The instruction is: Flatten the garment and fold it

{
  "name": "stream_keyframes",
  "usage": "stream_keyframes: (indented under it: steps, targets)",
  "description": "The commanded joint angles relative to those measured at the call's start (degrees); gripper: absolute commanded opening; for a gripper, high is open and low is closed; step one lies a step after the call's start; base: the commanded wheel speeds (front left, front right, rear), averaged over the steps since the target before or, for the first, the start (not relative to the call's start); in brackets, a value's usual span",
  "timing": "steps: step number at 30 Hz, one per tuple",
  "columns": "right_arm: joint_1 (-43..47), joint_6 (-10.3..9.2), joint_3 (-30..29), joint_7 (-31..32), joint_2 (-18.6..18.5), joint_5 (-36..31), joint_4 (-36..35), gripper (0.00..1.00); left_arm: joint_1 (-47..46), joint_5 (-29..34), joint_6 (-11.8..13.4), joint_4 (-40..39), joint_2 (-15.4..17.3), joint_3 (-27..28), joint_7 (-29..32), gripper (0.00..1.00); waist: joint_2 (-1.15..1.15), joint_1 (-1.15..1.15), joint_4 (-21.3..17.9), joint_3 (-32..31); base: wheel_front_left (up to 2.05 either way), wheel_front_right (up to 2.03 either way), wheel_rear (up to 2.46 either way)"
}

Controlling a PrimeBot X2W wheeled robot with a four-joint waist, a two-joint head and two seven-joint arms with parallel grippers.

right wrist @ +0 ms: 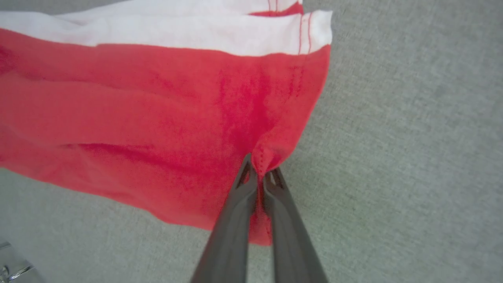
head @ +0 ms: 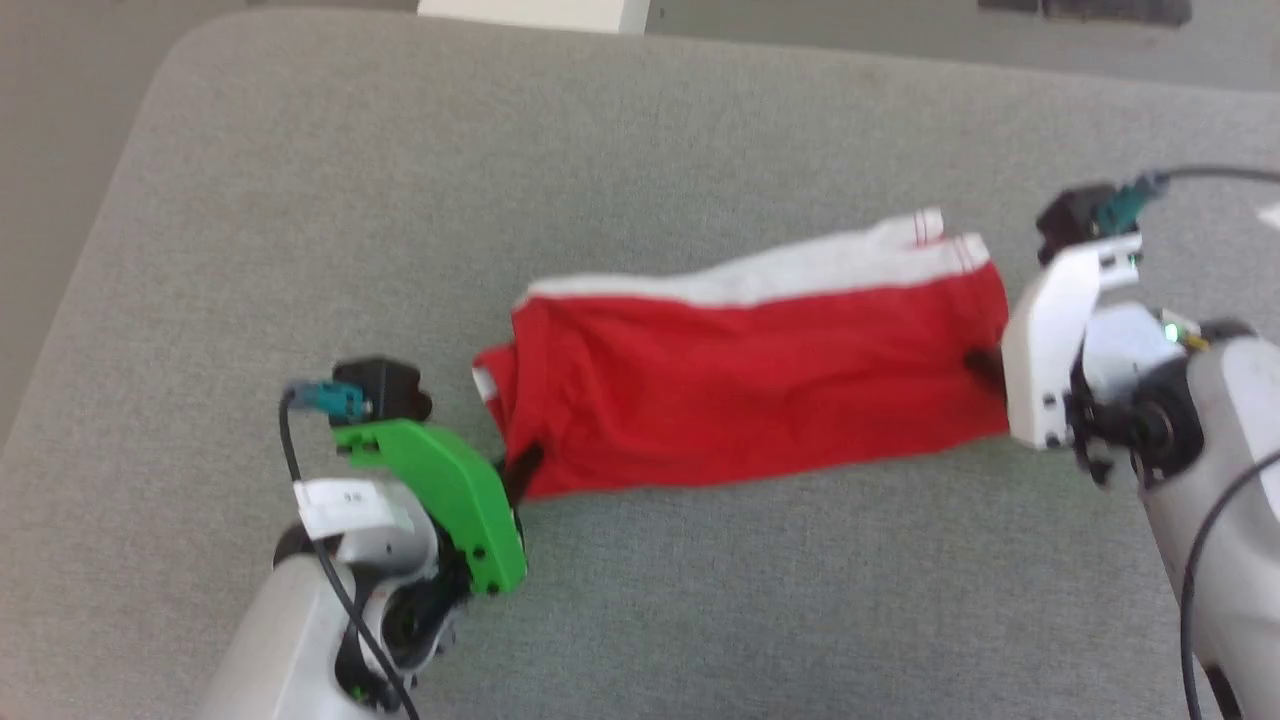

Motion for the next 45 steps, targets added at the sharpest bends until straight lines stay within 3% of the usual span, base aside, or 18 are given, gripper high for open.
stream_keyframes:
  steps: [1, 11, 18, 27, 28, 29, 30, 37, 45]
  targets:
    - [2.1, -0.06, -0.4, 0.5, -0.7, 0.6, -1.1, 0.0, 1.4, -0.5, 0.3, -0.5, 0.6, 0.0, 0.6, 0.0, 0.0, 0.0, -0.1, -2.4, 0.0, 0.0, 0.0]
    - [16.9, -0.06, -4.8, 2.9, -0.1, 3.8, -11.1, 0.0, 7.0, -2.1, 2.0, -1.5, 1.3, 0.2, 2.2, 0.0, 0.0, 0.0, -0.9, -7.3, 0.0, 0.0, 0.0]
    - [26.2, -0.06, -8.8, 4.1, 2.6, 3.3, -17.4, 0.0, 9.3, -2.5, 3.0, -0.2, 1.8, 0.5, 2.8, 0.0, 0.0, 0.0, -1.6, -8.5, 0.0, 0.0, 0.0]
    - [28.3, -0.06, -10.2, 1.8, 7.2, 0.2, -16.4, 0.0, 9.4, -3.7, 3.8, 5.6, 1.4, 0.9, 3.5, 0.0, 0.0, 0.0, -2.1, -7.8, 0.0, 0.0, 0.0]
    - [28.2, -0.06, -10.2, 1.5, 7.5, -0.1, -16.0, 0.0, 9.2, -4.0, 3.7, 6.2, 1.2, 1.0, 3.5, 0.05, 0.0, 0.0, -2.0, -7.8, 0.0, 0.0, 0.0]
    - [28.2, -0.06, -10.2, 1.3, 7.7, -0.2, -15.8, 0.0, 9.0, -4.2, 3.6, 6.6, 1.1, 1.1, 3.5, 0.41, 0.0, 0.0, -2.0, -7.7, 0.0, 0.0, 0.0]
    - [28.1, -0.06, -10.2, 1.1, 7.8, -0.3, -15.5, 0.0, 8.8, -4.1, 3.5, 7.0, 1.0, 1.1, 3.2, 1.0, 0.0, 0.0, -2.0, -7.7, 0.0, 0.0, 0.0]
    - [28.0, -0.06, -10.7, -0.3, 8.3, -0.2, -15.1, 0.0, 7.5, -5.7, 2.1, 3.4, 0.4, 5.0, -2.1, 1.0, 0.0, 0.0, -1.8, -8.3, 0.0, 0.0, 0.0]
    - [27.6, -0.06, -14.5, -1.9, 8.6, -0.8, -14.8, 0.0, 6.6, 1.3, -3.8, 2.1, 2.3, 9.8, -23.1, 1.0, 0.0, 0.0, -2.3, -8.5, 0.0, 0.0, 0.0]
